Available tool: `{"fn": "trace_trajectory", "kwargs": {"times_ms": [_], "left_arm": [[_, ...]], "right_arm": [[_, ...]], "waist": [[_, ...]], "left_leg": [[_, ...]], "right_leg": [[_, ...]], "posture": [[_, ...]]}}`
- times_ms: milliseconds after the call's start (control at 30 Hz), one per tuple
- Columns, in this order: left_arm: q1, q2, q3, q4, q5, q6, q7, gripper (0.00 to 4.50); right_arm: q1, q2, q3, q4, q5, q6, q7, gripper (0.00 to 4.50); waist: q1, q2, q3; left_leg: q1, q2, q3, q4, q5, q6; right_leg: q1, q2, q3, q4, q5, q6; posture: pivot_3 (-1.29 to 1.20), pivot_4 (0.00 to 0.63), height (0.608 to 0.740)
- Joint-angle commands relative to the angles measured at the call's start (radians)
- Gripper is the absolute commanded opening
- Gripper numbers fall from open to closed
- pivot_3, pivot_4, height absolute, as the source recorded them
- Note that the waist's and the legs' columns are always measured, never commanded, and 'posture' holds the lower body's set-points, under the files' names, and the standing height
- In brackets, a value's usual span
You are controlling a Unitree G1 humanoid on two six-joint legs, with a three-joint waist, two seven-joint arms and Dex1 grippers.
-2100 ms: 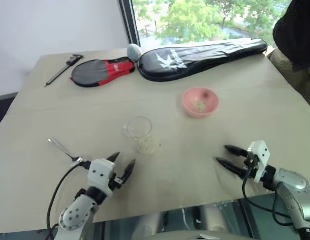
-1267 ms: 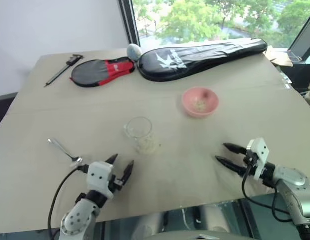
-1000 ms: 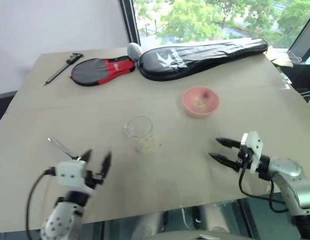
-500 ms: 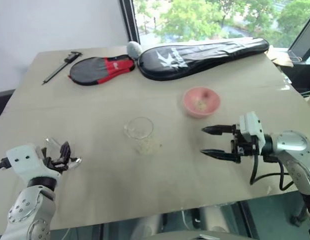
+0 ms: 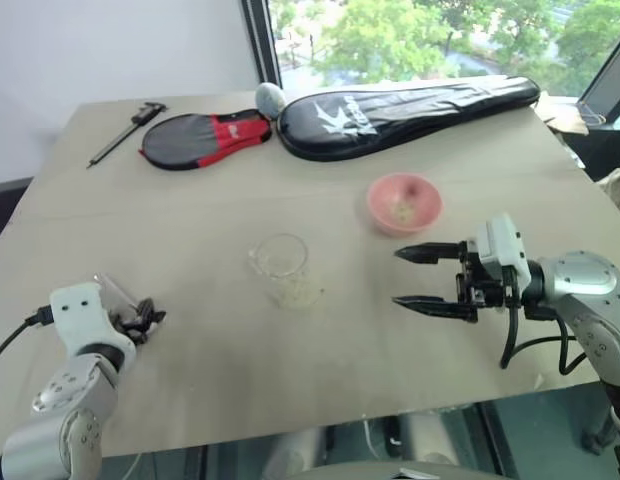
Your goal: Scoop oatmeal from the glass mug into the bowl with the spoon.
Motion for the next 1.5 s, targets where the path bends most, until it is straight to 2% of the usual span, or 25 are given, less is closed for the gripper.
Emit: {"fn": "trace_trajectory", "kwargs": {"times_ms": [33,167,200,233,300,400,433,600,767,900,1033,1133,1300,1500], "left_arm": [[-0.009,-0.009,0.002,0.057,0.001,0.060,-0.011,3.21],[-0.023,-0.036,0.044,0.092,-0.008,0.102,0.008,3.21],[-0.021,-0.042,0.051,0.095,-0.003,0.103,0.012,2.71],[-0.018,-0.045,0.053,0.097,0.003,0.104,0.013,2.46],[-0.016,-0.056,0.059,0.096,0.006,0.109,0.021,1.64],[-0.016,-0.077,0.072,0.098,0.007,0.108,0.034,0.25],[-0.017,-0.084,0.076,0.100,0.008,0.106,0.038,0.02],[-0.018,-0.129,0.105,0.102,0.010,0.059,0.053,0.02],[-0.051,-0.165,0.180,0.089,-0.027,-0.140,0.006,0.02],[-0.093,-0.151,0.246,0.045,-0.113,-0.296,-0.093,0.02],[-0.124,-0.086,0.278,-0.026,-0.239,-0.377,-0.248,0.02],[-0.141,-0.039,0.264,-0.101,-0.381,-0.344,-0.315,0.02],[-0.166,0.072,0.167,-0.167,-0.576,-0.245,-0.432,0.02],[-0.209,0.260,0.059,-0.151,-0.759,-0.108,-0.619,0.02]], "right_arm": [[-0.005,-0.011,-0.003,-0.029,-0.021,-0.034,-0.001,3.21],[0.003,-0.010,-0.008,-0.045,-0.013,-0.026,-0.014,3.21],[0.005,-0.011,-0.010,-0.047,-0.013,-0.026,-0.016,3.21],[0.004,-0.012,-0.011,-0.046,-0.013,-0.027,-0.017,3.21],[0.001,-0.013,-0.012,-0.044,-0.014,-0.027,-0.017,3.21],[-0.004,-0.015,-0.011,-0.042,-0.013,-0.028,-0.017,3.21],[-0.007,-0.015,-0.010,-0.040,-0.014,-0.028,-0.017,3.21],[-0.012,-0.015,-0.006,-0.034,-0.018,-0.032,-0.012,3.21],[-0.031,-0.010,0.001,-0.015,-0.028,-0.039,-0.006,3.21],[-0.061,0.000,0.000,0.003,-0.023,-0.031,-0.012,3.21],[-0.125,0.027,-0.028,0.033,0.030,0.016,-0.044,3.21],[-0.177,0.051,-0.051,0.059,0.084,0.059,-0.074,3.21],[-0.333,0.094,-0.056,0.133,0.163,0.176,-0.148,3.21],[-0.542,0.170,-0.059,0.236,0.312,0.359,-0.198,3.21]], "waist": [[0.001,0.002,-0.002],[0.001,0.005,-0.003],[0.000,0.007,-0.004],[-0.001,0.007,-0.005],[-0.005,0.008,-0.005],[-0.007,0.010,-0.007],[-0.007,0.013,-0.009],[-0.013,0.017,-0.011],[-0.013,0.016,-0.011],[-0.008,-0.002,-0.003],[0.001,-0.007,-0.001],[0.001,-0.011,0.001],[-0.005,-0.010,0.001],[-0.012,-0.010,0.003]], "left_leg": [[0.000,0.000,0.000,0.000,0.000,0.000],[0.001,0.000,-0.001,0.000,0.001,-0.001],[0.001,0.000,0.000,0.000,0.001,-0.002],[0.002,0.000,0.000,0.000,0.001,-0.002],[0.003,0.000,0.001,0.000,0.001,-0.002],[0.004,0.000,0.003,0.000,0.000,-0.002],[0.004,0.000,0.003,0.000,0.000,-0.002],[0.006,0.000,0.006,0.000,0.000,-0.002],[0.006,0.000,0.006,0.000,0.000,-0.002],[0.003,0.001,0.003,0.001,0.002,-0.006],[0.001,0.001,0.001,0.001,0.003,-0.006],[-0.001,0.001,0.000,0.001,0.003,-0.006],[-0.001,0.000,0.001,0.000,0.004,-0.003],[-0.011,0.001,0.003,0.000,0.005,-0.004]], "right_leg": [[0.000,0.000,0.000,0.000,0.000,0.000],[0.000,0.000,0.000,0.001,0.000,0.000],[0.000,0.000,0.000,0.002,0.000,0.000],[0.000,0.000,0.000,0.002,0.000,0.000],[0.000,0.000,0.002,0.004,-0.001,0.001],[-0.001,0.000,0.005,0.007,-0.002,0.004],[-0.001,0.000,0.005,0.008,-0.003,0.004],[-0.001,0.000,0.008,0.009,-0.003,0.004],[-0.001,0.000,0.008,0.009,-0.003,0.004],[-0.003,0.001,0.007,0.010,-0.002,0.003],[-0.003,0.000,0.005,0.008,0.000,-0.001],[-0.003,0.000,0.003,0.006,0.001,-0.001],[-0.004,0.000,0.002,0.004,0.001,-0.002],[-0.018,0.002,0.005,0.010,0.003,-0.006]], "posture": [[0.00,0.150,0.740],[0.00,0.150,0.740],[0.00,0.150,0.740],[0.00,0.150,0.740],[0.00,0.150,0.740],[0.00,0.150,0.740],[0.00,0.150,0.740],[0.00,0.150,0.740],[0.00,0.150,0.740],[0.00,0.150,0.740],[0.00,0.150,0.740],[0.00,0.150,0.740],[0.00,0.150,0.740],[0.00,0.150,0.740]]}}
